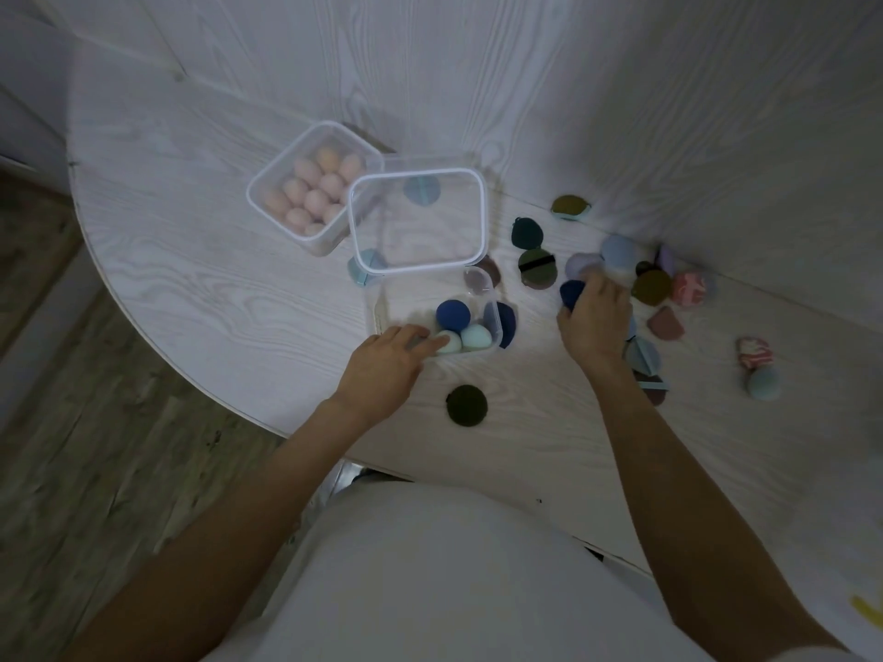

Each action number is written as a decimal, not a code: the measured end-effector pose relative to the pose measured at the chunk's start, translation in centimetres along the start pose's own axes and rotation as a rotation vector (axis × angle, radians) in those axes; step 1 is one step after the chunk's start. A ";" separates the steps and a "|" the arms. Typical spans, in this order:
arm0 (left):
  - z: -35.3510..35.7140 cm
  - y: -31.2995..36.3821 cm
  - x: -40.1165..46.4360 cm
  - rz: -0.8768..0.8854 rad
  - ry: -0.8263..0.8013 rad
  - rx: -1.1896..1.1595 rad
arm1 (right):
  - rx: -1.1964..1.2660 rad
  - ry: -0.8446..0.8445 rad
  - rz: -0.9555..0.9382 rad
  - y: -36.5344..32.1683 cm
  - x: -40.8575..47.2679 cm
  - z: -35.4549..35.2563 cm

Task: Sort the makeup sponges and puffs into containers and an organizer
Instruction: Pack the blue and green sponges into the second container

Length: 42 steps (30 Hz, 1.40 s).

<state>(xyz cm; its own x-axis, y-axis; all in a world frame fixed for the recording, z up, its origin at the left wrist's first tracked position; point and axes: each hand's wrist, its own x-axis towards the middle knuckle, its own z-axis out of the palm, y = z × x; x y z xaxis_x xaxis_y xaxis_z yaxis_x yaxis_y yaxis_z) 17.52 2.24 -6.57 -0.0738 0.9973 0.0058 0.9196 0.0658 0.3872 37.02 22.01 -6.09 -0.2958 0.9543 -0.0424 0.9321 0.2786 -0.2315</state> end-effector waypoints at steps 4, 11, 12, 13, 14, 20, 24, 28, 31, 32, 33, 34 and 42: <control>-0.2 0.3 0.1 -0.034 -0.009 -0.022 | 0.029 0.002 0.023 1.1 0.1 0.8; -0.1 0.3 -0.1 -0.133 0.001 -0.055 | 0.732 -0.115 -0.029 -2.6 -3.5 -2.1; -0.1 0.2 -0.1 -0.144 0.008 -0.059 | 0.780 -0.176 -0.055 -3.6 -3.7 -2.3; -0.2 0.2 -0.2 -0.150 0.016 -0.057 | 0.795 -0.222 -0.114 -4.6 -3.8 -2.5; -0.3 0.2 -0.3 -0.153 0.020 -0.051 | 0.779 -0.253 -0.191 -5.7 -3.8 -2.5; -0.7 0.3 -0.3 -0.124 0.025 0.027 | 0.222 -0.283 -0.649 -11.3 -2.8 -1.0; -0.8 0.0 -0.5 -0.119 0.064 0.166 | -0.046 -0.317 -0.848 -13.3 -2.4 0.7; -0.6 -0.6 -1.0 -0.115 0.087 0.159 | -0.127 -0.422 -0.933 -13.0 -2.4 1.6; -0.6 -0.6 -1.1 -0.114 0.082 0.149 | -0.159 -0.405 -0.953 -12.3 -2.6 1.8; -0.7 -0.6 -1.1 -0.116 0.079 0.147 | -0.130 -0.402 -0.918 -12.2 -2.7 1.8; -0.7 -0.6 -1.1 -0.117 0.079 0.148 | -0.096 -0.394 -0.884 -12.2 -2.7 1.8; -0.7 -0.5 -1.1 -0.119 0.079 0.147 | -0.077 -0.388 -0.861 -12.1 -2.7 1.8; -0.7 -0.7 -1.0 -0.143 0.040 0.137 | 0.209 -0.240 -0.753 -10.6 -2.8 0.2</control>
<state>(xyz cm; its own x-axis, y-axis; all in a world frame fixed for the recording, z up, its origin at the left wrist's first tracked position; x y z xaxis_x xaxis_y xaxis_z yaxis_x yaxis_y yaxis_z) 16.64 1.18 -6.19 -0.2204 0.9754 -0.0029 0.9424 0.2137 0.2574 27.92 16.41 -3.70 -0.8862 0.4633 -0.0043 0.4139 0.7875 -0.4567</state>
